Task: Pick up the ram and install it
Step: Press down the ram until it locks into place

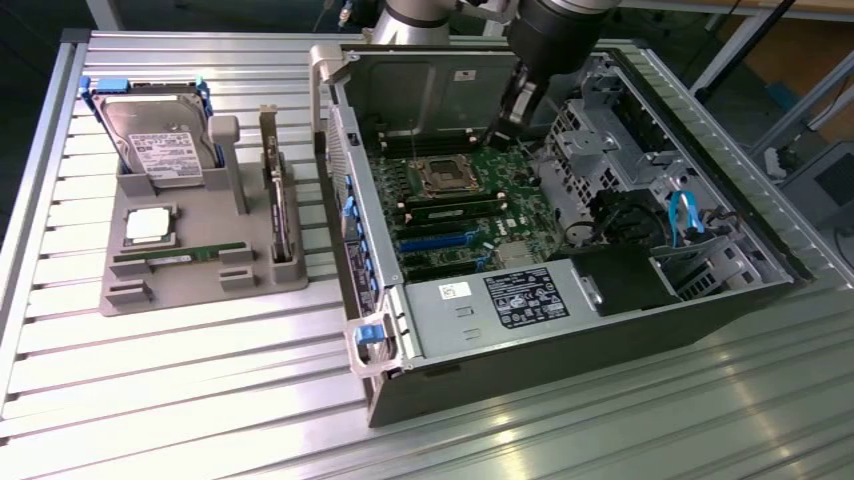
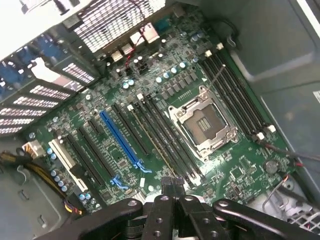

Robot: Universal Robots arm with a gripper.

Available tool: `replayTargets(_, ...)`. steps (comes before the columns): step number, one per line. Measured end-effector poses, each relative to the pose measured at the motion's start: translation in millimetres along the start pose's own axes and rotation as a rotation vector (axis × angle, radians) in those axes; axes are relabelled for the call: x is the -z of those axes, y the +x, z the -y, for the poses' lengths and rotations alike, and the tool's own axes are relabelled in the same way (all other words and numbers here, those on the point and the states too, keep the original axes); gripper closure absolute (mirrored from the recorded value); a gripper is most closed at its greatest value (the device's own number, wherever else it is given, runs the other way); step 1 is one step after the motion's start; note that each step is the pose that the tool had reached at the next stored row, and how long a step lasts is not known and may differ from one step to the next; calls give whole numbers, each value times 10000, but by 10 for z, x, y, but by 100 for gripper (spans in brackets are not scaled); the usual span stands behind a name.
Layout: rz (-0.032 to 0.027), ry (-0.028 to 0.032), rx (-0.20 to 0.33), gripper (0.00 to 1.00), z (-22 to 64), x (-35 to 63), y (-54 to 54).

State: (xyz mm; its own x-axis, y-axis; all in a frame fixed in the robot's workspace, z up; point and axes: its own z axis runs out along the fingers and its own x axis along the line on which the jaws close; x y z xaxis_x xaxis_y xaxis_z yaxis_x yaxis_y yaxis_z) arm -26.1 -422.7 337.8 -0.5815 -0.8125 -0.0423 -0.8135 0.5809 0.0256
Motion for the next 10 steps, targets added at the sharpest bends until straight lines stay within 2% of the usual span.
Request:
replayTargets(2,14,23,-543,90,0,-1,0)
replayTargets(10,53,86,-2035,90,0,-4,0)
